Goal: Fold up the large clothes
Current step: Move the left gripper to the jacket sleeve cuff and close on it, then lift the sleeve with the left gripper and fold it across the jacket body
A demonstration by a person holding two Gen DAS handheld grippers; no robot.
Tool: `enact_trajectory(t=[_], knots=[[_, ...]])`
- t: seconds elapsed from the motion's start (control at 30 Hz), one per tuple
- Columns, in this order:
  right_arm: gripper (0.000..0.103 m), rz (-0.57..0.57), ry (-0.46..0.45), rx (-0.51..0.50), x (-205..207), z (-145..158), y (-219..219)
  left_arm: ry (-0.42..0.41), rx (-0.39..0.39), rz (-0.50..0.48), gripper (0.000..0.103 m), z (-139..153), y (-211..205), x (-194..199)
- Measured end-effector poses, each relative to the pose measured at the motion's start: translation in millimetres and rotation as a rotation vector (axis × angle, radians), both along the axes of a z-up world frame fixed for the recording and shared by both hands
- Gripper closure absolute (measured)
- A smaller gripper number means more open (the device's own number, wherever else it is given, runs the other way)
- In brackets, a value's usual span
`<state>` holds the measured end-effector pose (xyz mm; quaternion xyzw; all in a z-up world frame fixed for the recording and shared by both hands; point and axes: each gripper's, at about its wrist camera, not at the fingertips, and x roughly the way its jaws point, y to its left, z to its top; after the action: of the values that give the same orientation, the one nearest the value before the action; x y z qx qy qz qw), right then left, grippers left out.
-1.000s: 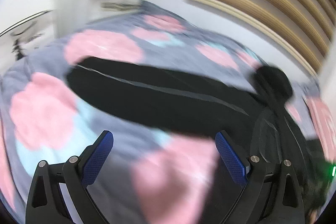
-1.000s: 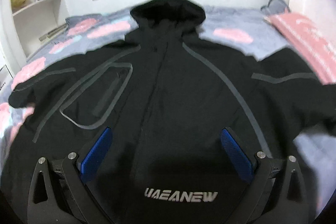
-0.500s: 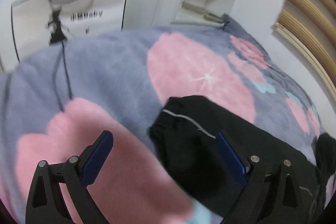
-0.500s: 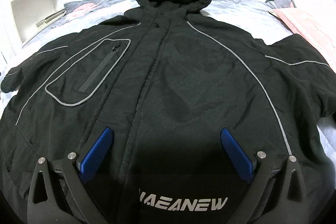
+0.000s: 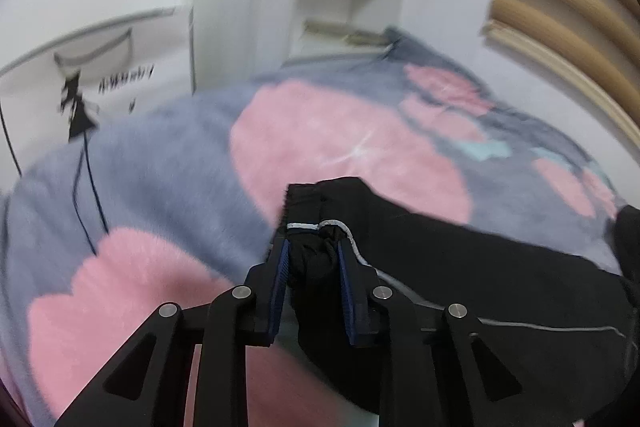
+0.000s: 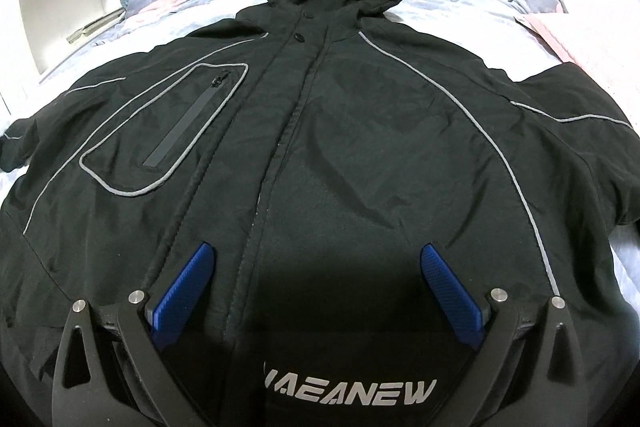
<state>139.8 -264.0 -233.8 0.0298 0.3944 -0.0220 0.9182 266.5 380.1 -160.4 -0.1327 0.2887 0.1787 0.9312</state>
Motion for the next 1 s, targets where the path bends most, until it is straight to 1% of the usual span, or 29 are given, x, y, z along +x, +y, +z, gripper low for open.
enact_trajectory(t=[0.1,0.2,0.23,0.27,0.3,0.33,0.4,0.47,0.53,0.57,0.6,0.63,0.67,0.7,0.73,0.77,0.8,0.93,0.97,1.0], knots=[[0.0,0.001,0.0,0.005,0,0,-1,-0.07,0.044,-0.089,0.08,32,-30,-15],[0.0,0.001,-0.001,0.007,0,0,-1,-0.13,0.091,-0.219,0.081,63,-77,-20],[0.0,0.002,-0.002,0.008,0,-1,-1,-0.145,0.107,-0.271,0.093,71,-97,-22],[0.0,0.002,-0.002,0.01,0,-1,-1,-0.162,0.114,-0.345,0.101,80,-122,-26],[0.0,0.002,-0.003,0.012,0,-1,-1,-0.169,0.104,-0.406,0.101,86,-141,-26],[0.0,0.003,-0.003,0.015,-1,-1,-2,-0.183,0.103,-0.462,0.101,91,-162,-27],[0.0,0.005,-0.004,0.021,-1,-1,-2,-0.195,0.137,-0.577,0.101,96,-214,-28],[0.0,0.005,-0.005,0.025,-1,-1,-3,-0.19,0.138,-0.7,0.101,97,-264,-28],[0.0,0.007,-0.007,0.029,-1,-1,-3,-0.175,0.178,-0.759,0.099,94,-302,-27],[0.0,0.008,-0.007,0.032,-2,-1,-4,-0.165,0.181,-0.764,0.097,92,-313,-28],[0.0,0.008,-0.007,0.033,-1,-1,-4,-0.147,0.16,-0.765,0.096,91,-316,-26],[0.0,0.008,-0.008,0.034,-1,-1,-4,-0.129,0.128,-0.761,0.087,90,-315,-23],[0.0,0.009,-0.008,0.035,-1,-1,-4,-0.11,0.08,-0.722,0.062,88,-304,-19],[0.0,0.01,-0.009,0.036,-1,-1,-4,-0.103,0.059,-0.666,0.046,88,-291,-14],[0.0,0.011,-0.01,0.038,-2,-1,-4,-0.104,0.052,-0.564,0.025,87,-270,-12],[0.0,0.012,-0.011,0.04,-2,-1,-4,-0.11,0.056,-0.481,0.023,84,-248,-18],[0.0,0.012,-0.012,0.042,-2,-1,-4,-0.116,0.053,-0.421,0.023,84,-227,-19],[0.0,0.013,-0.013,0.044,-2,-1,-5,-0.119,0.014,-0.215,0.023,84,-138,-26],[0.0,0.013,-0.013,0.044,-2,-1,-5,-0.112,-0.008,-0.158,0.022,80,-112,-28],[0.0,0.013,-0.013,0.044,-2,-2,-5,-0.104,-0.031,-0.124,0.022,75,-94,-29]])
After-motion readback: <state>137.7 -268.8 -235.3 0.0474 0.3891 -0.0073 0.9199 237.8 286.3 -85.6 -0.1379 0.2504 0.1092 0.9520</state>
